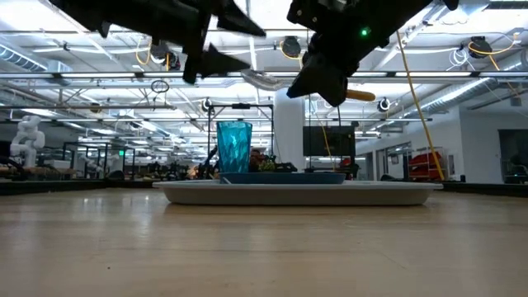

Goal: Pick and place plate/cup/fork/spoon on tray
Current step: Put the orange spoon on the gray serving tray to the left of the orange fork

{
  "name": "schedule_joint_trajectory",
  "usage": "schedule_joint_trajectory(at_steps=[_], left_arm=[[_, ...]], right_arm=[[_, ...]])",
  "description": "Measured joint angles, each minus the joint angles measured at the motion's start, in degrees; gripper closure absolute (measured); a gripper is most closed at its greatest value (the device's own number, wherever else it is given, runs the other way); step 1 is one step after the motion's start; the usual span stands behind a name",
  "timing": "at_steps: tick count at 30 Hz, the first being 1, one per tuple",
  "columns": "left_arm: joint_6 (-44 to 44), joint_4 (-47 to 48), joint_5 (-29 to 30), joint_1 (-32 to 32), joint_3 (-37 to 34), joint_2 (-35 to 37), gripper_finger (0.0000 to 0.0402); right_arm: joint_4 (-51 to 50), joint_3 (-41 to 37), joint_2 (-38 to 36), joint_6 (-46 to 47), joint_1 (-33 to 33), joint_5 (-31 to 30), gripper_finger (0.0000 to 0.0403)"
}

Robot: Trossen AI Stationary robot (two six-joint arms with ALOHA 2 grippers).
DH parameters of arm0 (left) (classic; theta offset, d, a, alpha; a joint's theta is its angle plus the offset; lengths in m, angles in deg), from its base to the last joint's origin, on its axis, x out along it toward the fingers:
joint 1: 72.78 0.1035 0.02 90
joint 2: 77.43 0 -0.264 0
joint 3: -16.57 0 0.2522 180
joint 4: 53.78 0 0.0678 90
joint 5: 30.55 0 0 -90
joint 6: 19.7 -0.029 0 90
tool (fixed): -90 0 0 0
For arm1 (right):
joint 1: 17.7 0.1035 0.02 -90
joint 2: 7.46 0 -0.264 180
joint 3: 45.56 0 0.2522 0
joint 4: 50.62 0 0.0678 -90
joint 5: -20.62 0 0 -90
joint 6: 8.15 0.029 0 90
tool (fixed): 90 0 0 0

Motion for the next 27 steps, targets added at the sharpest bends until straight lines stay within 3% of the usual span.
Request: schedule_joint_trajectory(at_steps=[5,13,17,27], left_arm=[[-3.5,3.0,-3.2,-0.6,0.0,5.8,0.0041],[-9.5,15.3,-3.4,-4.1,0.0,18.2,0.0037],[-10.2,18.8,-3.4,-6.0,0.0,22.0,0.0037],[-11.2,18.9,-3.3,-7.6,0.0,22.7,0.0037]], right_arm=[[-0.5,0.0,0.0,3.5,-2.0,10.9,0.0372],[-0.6,0.0,0.0,11.1,-6.1,32.5,0.0371],[1.7,-0.7,0.1,12.6,-6.9,37.1,0.0373],[10.7,-7.1,0.2,14.1,-9.2,46.6,0.0372]])
